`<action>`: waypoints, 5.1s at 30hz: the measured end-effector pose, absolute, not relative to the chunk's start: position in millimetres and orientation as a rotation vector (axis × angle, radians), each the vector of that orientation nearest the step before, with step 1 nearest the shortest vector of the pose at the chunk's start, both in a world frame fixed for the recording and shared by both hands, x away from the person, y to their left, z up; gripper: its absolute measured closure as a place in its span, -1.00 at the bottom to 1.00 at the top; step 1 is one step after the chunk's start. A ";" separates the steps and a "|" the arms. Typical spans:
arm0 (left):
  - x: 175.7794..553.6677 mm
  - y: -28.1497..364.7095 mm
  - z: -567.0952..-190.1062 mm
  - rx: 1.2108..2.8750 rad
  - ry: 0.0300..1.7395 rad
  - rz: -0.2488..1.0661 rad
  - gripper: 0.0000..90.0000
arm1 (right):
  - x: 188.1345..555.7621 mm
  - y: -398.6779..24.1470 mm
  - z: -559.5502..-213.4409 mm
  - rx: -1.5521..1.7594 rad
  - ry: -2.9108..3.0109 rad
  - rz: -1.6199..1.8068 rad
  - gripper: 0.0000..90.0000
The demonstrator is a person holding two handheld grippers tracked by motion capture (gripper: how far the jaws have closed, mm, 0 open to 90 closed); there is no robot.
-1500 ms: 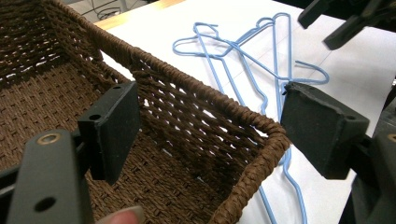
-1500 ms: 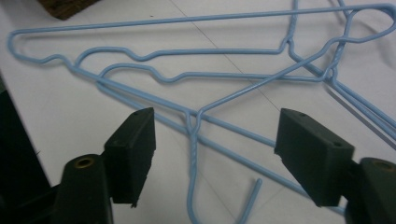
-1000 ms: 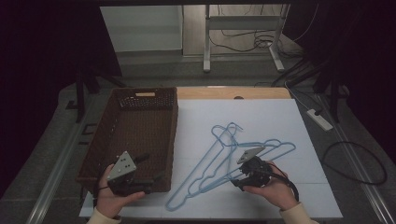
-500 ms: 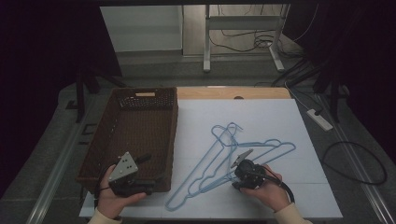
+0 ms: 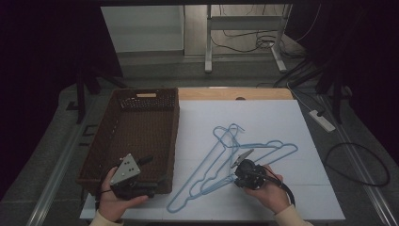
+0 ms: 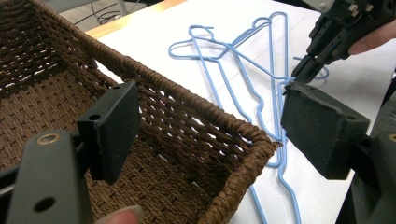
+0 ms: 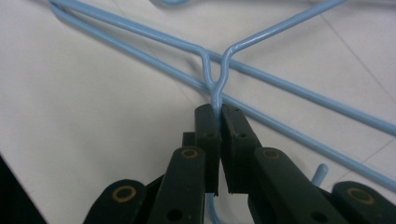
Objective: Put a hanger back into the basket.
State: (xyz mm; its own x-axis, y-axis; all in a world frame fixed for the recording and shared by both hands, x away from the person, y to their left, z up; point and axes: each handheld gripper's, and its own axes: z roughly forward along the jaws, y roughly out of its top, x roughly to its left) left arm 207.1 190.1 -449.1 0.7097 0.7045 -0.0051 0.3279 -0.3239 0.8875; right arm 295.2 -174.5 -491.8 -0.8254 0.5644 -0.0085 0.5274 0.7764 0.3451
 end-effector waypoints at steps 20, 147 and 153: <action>202.9 175.5 -441.9 1.947 0.779 0.471 -0.53 | 294.1 -175.7 -479.8 0.884 2.835 0.527 0.92; 256.9 39.5 -468.6 2.070 0.872 0.356 0.92 | 279.9 -279.6 -463.3 0.948 2.349 1.371 -0.24; 257.3 45.7 -460.6 2.025 0.897 0.386 0.92 | 279.6 -280.5 -467.2 0.943 2.378 1.337 -0.24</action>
State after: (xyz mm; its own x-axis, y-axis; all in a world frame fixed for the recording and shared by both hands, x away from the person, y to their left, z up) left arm 257.3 45.7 -460.6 0.6933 0.7182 -0.0594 0.4506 -0.3677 0.8134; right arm 279.6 -280.5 -467.2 -0.7575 0.6466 0.0898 0.4126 0.3676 0.8334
